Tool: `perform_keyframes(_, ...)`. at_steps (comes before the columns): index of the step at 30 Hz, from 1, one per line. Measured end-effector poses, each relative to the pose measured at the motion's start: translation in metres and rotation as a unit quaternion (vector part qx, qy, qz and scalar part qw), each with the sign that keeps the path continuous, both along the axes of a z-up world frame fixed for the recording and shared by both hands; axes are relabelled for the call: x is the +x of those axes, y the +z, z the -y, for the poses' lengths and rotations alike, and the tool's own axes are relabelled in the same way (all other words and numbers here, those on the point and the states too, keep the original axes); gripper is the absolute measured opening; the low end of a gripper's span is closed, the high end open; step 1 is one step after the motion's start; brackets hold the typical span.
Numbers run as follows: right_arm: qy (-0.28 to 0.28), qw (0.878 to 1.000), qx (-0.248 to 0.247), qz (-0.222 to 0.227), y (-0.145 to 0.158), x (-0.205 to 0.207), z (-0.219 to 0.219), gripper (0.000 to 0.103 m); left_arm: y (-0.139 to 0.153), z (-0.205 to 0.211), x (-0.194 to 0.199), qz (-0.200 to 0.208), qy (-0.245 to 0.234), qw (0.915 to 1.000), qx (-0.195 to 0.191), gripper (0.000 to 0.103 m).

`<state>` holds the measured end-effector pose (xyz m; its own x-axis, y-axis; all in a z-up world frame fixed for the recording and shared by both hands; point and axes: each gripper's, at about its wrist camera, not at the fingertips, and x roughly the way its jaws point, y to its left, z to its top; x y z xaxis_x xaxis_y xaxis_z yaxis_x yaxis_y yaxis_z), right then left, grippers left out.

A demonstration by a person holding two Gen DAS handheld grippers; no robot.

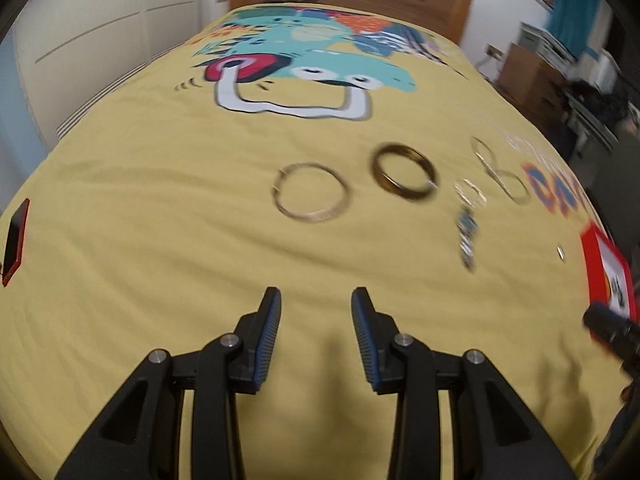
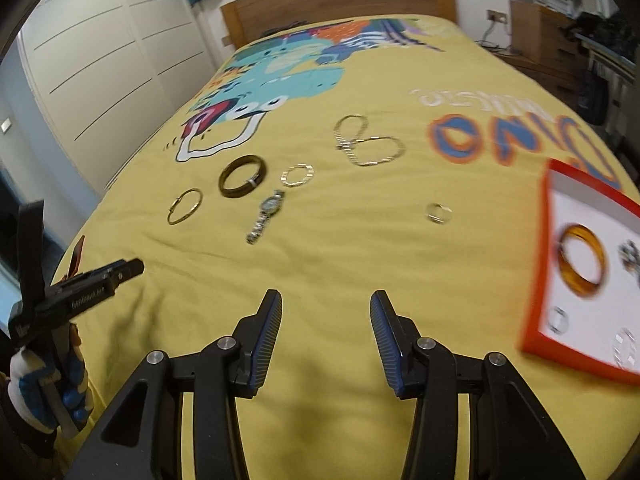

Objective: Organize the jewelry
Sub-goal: 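Withdraw both open tools from the box and move toward the remaining jewelry, then grasp the thin gold hoop with the left tool while the right grasps the silver watch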

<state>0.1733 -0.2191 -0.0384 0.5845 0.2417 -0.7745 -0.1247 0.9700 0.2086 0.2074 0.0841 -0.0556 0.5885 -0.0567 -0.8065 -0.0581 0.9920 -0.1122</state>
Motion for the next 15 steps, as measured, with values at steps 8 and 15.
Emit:
perform_keyframes(8,0.026,0.999,0.016,-0.015,-0.026,0.077,-0.053,0.048,-0.01,-0.031,0.084,-0.019,0.021,0.9994,-0.022,0.035)
perform_keyframes(15,0.03,0.999,0.009,-0.036,-0.05,0.124,-0.081,0.049,-0.035,-0.029,0.125,-0.051,0.005,0.9986,-0.014,0.035)
